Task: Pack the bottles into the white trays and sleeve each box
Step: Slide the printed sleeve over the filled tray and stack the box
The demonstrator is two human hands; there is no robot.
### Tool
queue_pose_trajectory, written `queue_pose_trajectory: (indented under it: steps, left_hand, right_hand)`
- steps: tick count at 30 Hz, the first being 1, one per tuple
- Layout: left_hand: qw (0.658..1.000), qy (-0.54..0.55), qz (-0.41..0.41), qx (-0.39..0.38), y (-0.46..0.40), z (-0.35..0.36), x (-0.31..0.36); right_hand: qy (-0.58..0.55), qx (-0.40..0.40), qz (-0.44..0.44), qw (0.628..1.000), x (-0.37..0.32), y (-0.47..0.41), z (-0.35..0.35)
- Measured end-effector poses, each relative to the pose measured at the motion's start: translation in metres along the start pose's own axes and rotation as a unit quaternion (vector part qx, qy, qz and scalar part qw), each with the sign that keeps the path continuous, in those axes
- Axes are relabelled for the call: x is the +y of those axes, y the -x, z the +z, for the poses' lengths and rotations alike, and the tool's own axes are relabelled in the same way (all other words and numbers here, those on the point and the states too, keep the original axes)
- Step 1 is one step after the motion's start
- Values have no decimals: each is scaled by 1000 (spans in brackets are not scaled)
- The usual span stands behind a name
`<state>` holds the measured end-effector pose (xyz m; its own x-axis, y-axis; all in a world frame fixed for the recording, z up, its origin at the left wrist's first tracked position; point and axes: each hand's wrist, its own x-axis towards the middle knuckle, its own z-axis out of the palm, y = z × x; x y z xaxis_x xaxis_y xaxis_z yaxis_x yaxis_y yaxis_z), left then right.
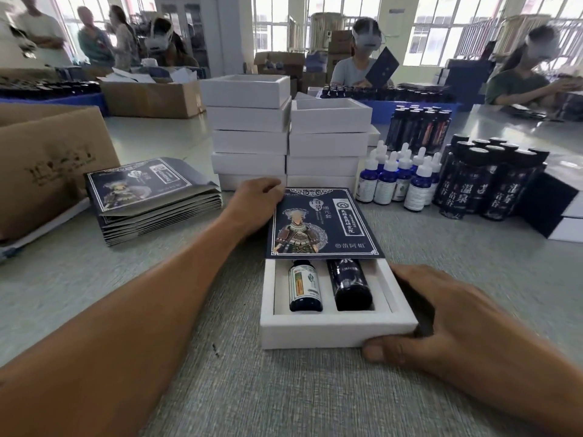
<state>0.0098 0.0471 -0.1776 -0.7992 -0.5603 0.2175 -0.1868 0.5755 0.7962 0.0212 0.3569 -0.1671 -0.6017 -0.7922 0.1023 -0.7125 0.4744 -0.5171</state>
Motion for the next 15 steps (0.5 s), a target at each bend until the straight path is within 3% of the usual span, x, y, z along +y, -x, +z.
queue_pose_trajectory:
  steps: [15]
  left_hand:
    - [999, 17, 26, -7, 1, -1, -4]
  right_hand:
    - [7, 34, 12, 999, 8, -6, 4]
